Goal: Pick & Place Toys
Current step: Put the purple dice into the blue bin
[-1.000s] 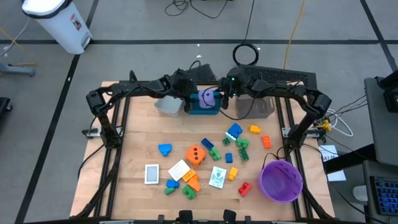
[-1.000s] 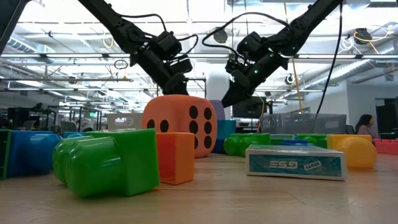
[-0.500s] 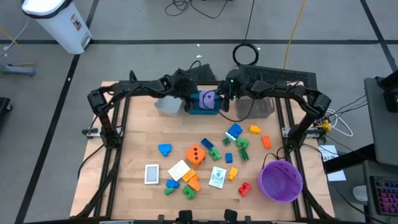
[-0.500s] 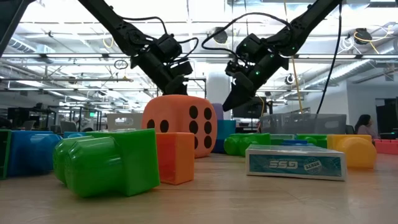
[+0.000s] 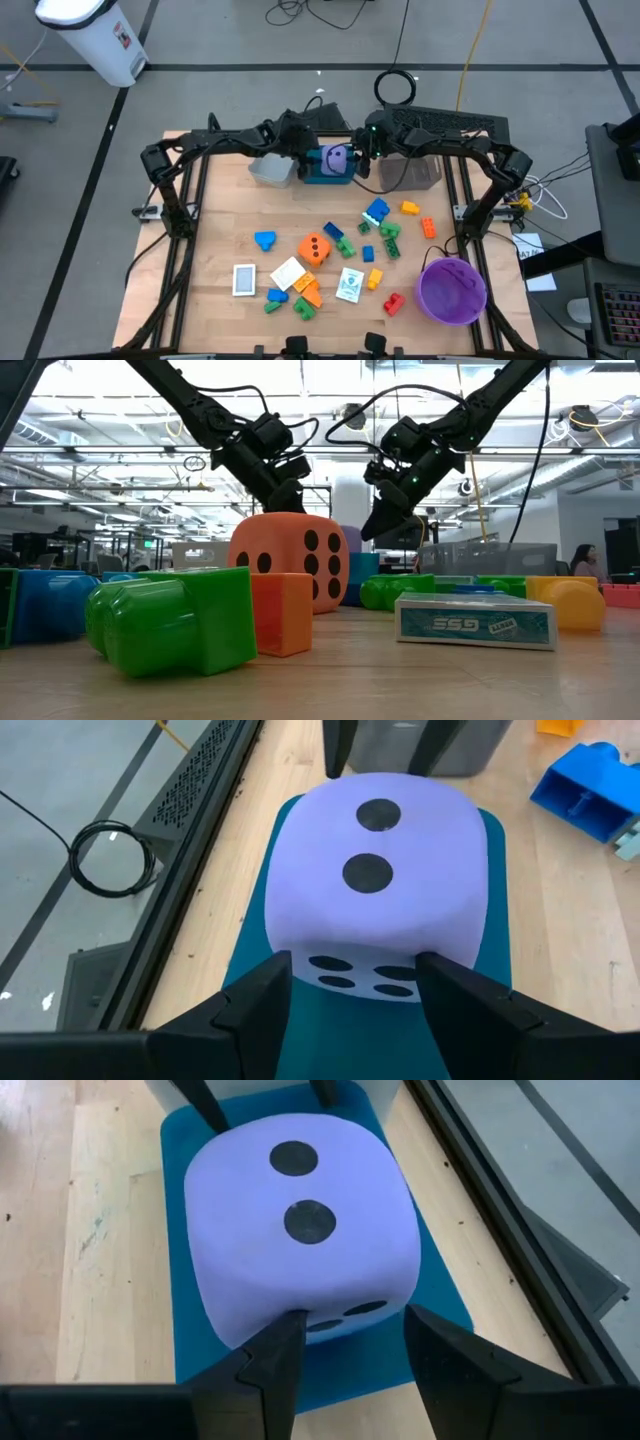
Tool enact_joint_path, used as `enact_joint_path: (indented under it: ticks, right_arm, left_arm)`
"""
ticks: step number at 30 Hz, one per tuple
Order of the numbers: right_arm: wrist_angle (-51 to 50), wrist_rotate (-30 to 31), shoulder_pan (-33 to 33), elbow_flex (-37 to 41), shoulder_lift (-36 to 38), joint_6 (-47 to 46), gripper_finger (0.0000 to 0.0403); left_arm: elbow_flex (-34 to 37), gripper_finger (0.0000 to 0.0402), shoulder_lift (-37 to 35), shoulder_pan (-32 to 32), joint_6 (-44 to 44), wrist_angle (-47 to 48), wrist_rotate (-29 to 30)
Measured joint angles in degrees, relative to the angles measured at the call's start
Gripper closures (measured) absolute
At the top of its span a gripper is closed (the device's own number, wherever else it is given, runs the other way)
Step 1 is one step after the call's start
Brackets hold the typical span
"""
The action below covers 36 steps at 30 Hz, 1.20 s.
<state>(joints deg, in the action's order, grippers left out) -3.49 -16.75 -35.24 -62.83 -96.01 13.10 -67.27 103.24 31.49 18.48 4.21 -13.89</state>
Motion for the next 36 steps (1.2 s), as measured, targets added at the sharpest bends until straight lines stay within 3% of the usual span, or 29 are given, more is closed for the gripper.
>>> enact_joint_path:
  ticks: [28,36]
  right_arm:
    - [-2.6,1.5,-1.1,0.0,1.3,2.2,0.0236]
    - [-11.5,4.6,-1.5,0.0,2.8,6.5,0.0236]
  left_arm:
    - [0.0,0.0179,-0.1,0.1,1.6,4.5,2.4]
    - [0.0,0.0179,0.3,-1.6,3.7,6.9,2.5]
